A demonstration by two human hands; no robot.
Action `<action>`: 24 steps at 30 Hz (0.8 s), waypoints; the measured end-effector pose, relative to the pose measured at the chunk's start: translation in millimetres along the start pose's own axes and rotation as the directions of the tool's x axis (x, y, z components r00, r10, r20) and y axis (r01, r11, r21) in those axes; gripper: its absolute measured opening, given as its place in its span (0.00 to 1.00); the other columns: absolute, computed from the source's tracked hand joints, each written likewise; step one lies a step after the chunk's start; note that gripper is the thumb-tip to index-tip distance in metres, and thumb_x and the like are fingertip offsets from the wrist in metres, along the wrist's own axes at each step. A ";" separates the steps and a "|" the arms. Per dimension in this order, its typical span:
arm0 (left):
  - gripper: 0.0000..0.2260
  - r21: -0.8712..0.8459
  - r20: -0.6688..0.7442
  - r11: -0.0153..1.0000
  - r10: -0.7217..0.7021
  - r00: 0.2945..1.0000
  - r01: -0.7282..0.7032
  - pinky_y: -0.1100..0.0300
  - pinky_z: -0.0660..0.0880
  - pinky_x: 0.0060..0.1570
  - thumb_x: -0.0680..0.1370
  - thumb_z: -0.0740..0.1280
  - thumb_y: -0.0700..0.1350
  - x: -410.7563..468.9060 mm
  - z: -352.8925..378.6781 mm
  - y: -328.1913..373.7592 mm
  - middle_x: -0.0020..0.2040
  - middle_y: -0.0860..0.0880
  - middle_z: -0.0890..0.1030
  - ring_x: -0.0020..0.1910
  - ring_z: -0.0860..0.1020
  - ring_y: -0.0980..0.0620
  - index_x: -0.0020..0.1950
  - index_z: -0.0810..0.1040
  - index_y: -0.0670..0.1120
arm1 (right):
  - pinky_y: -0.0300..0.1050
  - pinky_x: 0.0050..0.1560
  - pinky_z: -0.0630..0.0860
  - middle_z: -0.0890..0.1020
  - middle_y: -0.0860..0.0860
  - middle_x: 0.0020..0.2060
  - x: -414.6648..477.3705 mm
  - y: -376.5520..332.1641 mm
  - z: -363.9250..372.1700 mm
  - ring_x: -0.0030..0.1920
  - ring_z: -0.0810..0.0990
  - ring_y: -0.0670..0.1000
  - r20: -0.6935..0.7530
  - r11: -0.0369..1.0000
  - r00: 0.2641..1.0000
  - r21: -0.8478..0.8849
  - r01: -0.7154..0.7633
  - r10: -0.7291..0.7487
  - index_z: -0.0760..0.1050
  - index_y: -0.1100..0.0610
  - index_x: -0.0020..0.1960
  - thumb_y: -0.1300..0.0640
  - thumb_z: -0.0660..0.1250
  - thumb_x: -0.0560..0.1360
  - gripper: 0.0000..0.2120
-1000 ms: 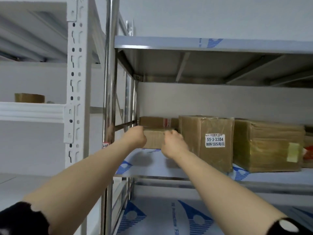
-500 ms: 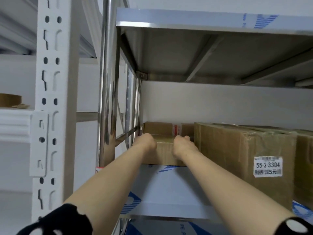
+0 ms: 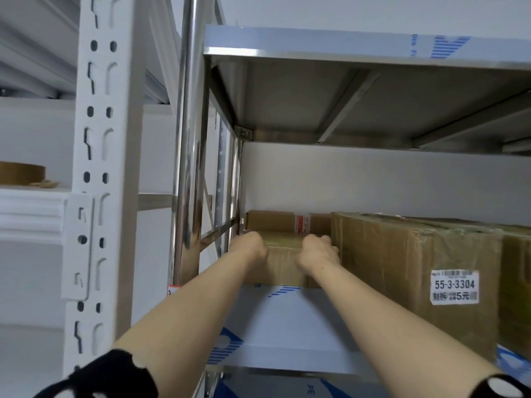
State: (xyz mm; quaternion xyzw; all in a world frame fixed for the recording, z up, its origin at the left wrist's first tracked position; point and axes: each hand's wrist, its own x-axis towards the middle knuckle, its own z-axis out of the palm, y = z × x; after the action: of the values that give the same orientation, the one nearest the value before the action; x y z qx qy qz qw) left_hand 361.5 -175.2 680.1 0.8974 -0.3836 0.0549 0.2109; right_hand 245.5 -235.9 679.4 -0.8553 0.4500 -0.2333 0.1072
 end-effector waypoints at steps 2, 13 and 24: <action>0.15 0.029 0.016 0.999 -0.020 1.000 0.019 0.52 0.69 0.62 0.81 0.56 0.40 -6.9 -3.7 -0.6 0.66 0.39 0.74 0.65 0.72 0.39 0.65 0.72 0.36 | 0.50 0.62 0.70 0.63 0.60 0.69 -8.8 0.3 -2.8 0.67 0.66 0.62 -0.004 1.000 1.000 0.004 0.018 -0.018 0.64 0.62 0.71 0.62 0.59 0.78 0.22; 0.16 0.062 -0.018 0.997 -0.050 0.999 0.051 0.52 0.69 0.65 0.82 0.54 0.40 -90.7 -25.4 18.6 0.66 0.39 0.73 0.65 0.72 0.40 0.67 0.70 0.38 | 0.49 0.61 0.71 0.64 0.59 0.67 -79.4 17.4 -33.4 0.66 0.66 0.62 -0.005 0.997 0.997 -0.006 0.080 -0.080 0.67 0.60 0.69 0.63 0.60 0.77 0.21; 0.16 0.049 -0.030 0.998 -0.045 0.999 0.047 0.50 0.67 0.68 0.82 0.54 0.39 -177.0 -45.6 41.2 0.67 0.39 0.72 0.66 0.71 0.41 0.68 0.69 0.37 | 0.51 0.62 0.70 0.64 0.59 0.68 -155.4 40.8 -72.0 0.66 0.65 0.62 -0.011 0.991 0.991 -0.017 0.130 -0.130 0.68 0.60 0.69 0.63 0.58 0.78 0.19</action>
State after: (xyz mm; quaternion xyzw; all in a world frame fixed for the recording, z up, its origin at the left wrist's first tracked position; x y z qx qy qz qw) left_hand 211.3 -63.6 689.1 0.9101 -0.3582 0.0726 0.1952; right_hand 104.9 -130.0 678.8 -0.8823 0.3957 -0.2414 0.0819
